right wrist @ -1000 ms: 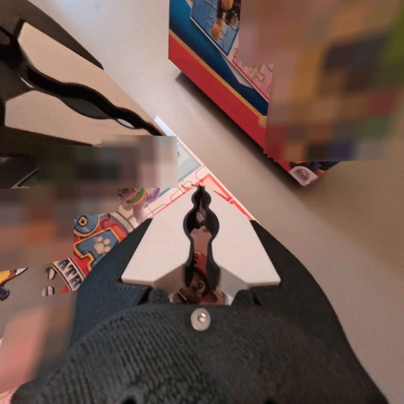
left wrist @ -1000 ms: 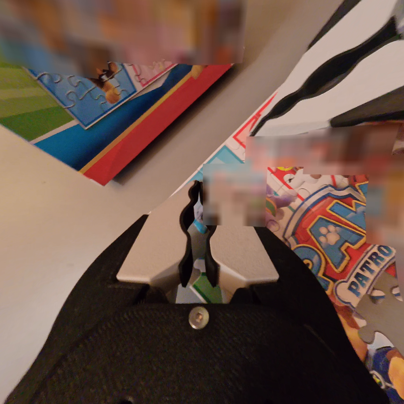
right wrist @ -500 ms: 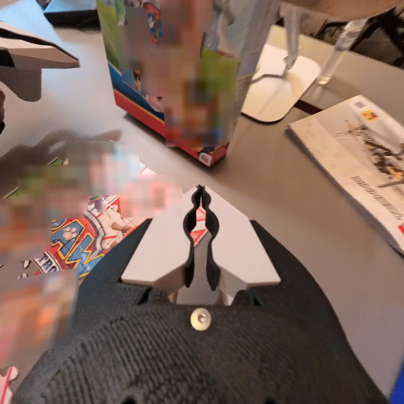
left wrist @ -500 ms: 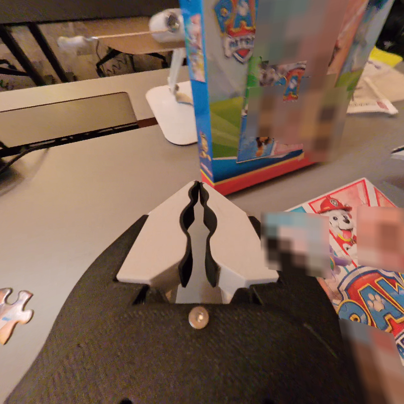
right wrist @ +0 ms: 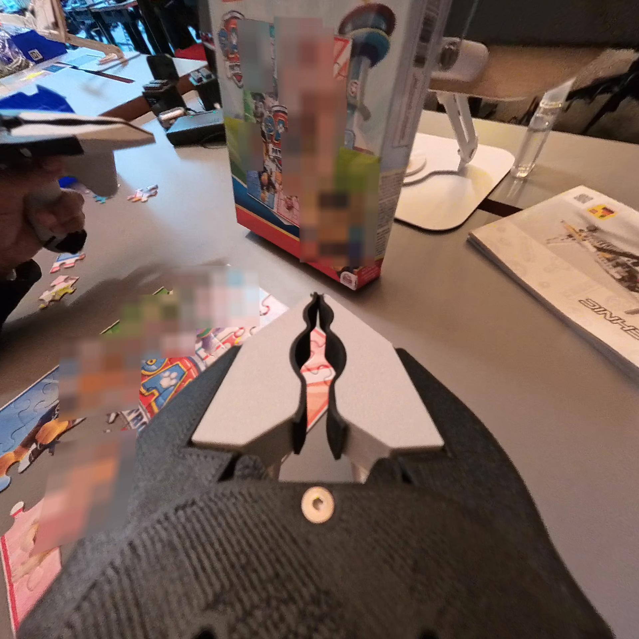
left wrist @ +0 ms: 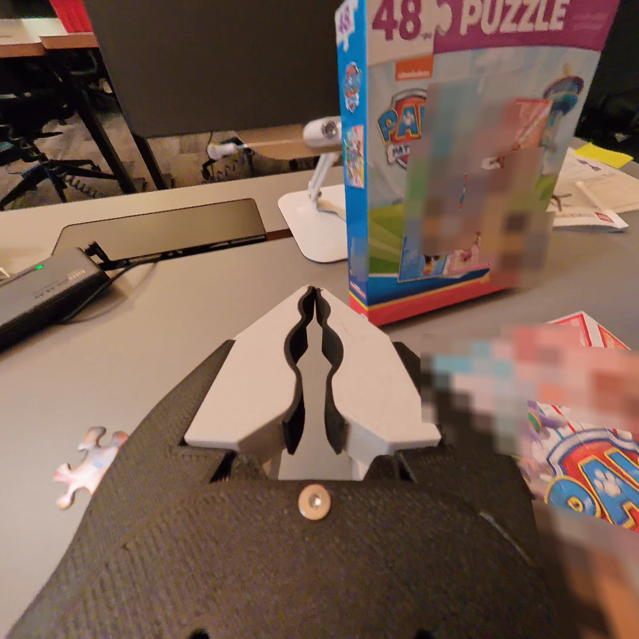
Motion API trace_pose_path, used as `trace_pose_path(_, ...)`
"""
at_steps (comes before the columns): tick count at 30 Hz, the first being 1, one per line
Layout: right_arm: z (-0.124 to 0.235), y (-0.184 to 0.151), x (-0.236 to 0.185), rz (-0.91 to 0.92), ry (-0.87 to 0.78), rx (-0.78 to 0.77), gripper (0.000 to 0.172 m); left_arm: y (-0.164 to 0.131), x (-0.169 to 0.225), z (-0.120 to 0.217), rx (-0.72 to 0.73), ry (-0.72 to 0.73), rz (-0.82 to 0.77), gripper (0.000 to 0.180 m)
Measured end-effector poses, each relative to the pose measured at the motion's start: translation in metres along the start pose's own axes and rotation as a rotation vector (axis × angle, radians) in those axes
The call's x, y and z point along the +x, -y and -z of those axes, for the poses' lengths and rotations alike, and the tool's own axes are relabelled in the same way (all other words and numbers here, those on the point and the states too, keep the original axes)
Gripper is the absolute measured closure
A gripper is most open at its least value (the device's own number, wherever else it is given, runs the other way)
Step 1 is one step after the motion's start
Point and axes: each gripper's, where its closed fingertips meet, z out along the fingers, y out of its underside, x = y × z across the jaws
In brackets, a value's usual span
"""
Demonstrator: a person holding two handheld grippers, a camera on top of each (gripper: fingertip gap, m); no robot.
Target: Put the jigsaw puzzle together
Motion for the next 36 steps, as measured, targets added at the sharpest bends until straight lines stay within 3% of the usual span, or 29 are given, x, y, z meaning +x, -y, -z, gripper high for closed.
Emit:
trace_pose_path(5, 0.006, -0.016, -0.023, 0.053, 0.000, -0.020, 0.172, -0.033, 0.029, 0.032, -0.042, -0.076, -0.025, 0.180)
trace_pose_path(8, 0.008, -0.021, -0.030, 0.068, 0.002, -0.019, 0.172, -0.032, 0.026, 0.049, 0.018, -0.039, -0.043, 0.180)
trace_pose_path(13, 0.004, -0.025, -0.032, 0.044, 0.029, -0.016, 0.172, -0.038, 0.039, 0.046, 0.008, -0.220, 0.145, 0.180)
trace_pose_path(15, 0.003, -0.027, -0.029, 0.045, 0.022, -0.023, 0.172, -0.038, 0.046, 0.048, 0.009, -0.266, 0.153, 0.180)
trace_pose_path(20, 0.003, -0.023, -0.034, 0.037, 0.047, 0.001, 0.172, -0.043, 0.054, 0.046, -0.020, -0.256, 0.078, 0.180)
trace_pose_path(29, 0.002, -0.018, -0.042, 0.057, 0.059, 0.034, 0.170, -0.046, 0.053, 0.046, -0.052, -0.282, 0.118, 0.180)
trace_pose_path(36, 0.001, -0.018, -0.046, 0.067, 0.062, 0.032, 0.170, -0.061, 0.066, 0.041, -0.133, -0.290, 0.043, 0.180)
